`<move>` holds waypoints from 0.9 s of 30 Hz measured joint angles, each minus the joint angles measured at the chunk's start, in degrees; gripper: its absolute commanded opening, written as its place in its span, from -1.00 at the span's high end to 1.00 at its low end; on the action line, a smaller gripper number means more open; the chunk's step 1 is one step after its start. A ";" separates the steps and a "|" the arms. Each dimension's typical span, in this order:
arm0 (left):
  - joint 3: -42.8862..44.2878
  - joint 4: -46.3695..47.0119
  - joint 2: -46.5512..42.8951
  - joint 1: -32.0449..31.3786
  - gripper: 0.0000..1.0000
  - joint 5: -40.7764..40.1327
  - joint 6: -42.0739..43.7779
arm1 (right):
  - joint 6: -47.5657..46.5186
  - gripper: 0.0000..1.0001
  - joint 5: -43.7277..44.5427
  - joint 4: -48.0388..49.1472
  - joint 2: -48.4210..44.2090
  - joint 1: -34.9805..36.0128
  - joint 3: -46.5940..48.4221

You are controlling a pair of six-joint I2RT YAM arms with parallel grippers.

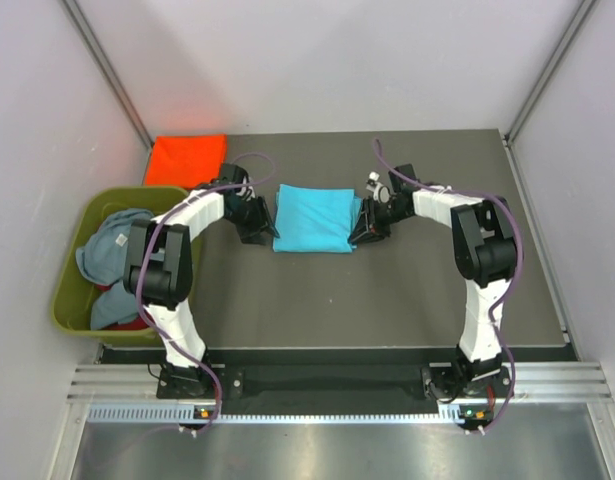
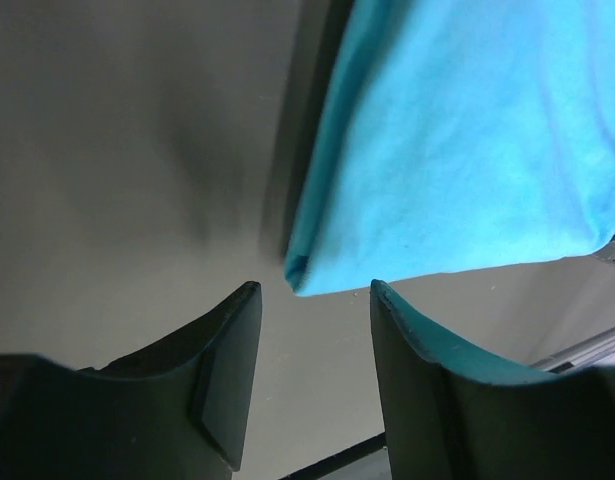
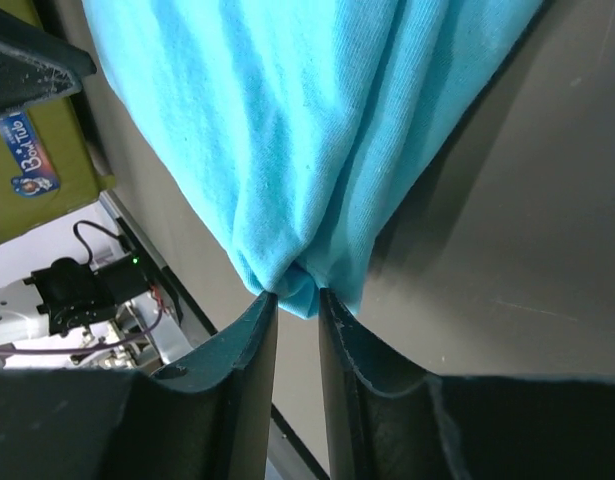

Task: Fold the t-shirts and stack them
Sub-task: Fold the tshirt, then neatly place the folded tshirt to the corner

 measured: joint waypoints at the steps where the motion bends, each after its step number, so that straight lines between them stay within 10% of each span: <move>1: -0.02 0.09 0.28 0.61 -0.04 0.48 0.02 | 0.00 0.53 0.00 -0.11 0.09 0.00 0.22; 14: -0.46 5.11 3.67 2.36 0.19 7.45 -0.31 | 0.74 1.00 -0.61 0.92 0.94 0.33 1.81; 23: -1.07 5.51 4.61 2.36 0.14 9.31 -0.31 | 0.66 1.00 1.64 -0.11 0.92 0.33 1.81; 27: -2.19 5.64 4.66 2.36 0.43 10.45 -0.37 | 0.55 1.00 2.38 -0.74 0.83 0.33 1.77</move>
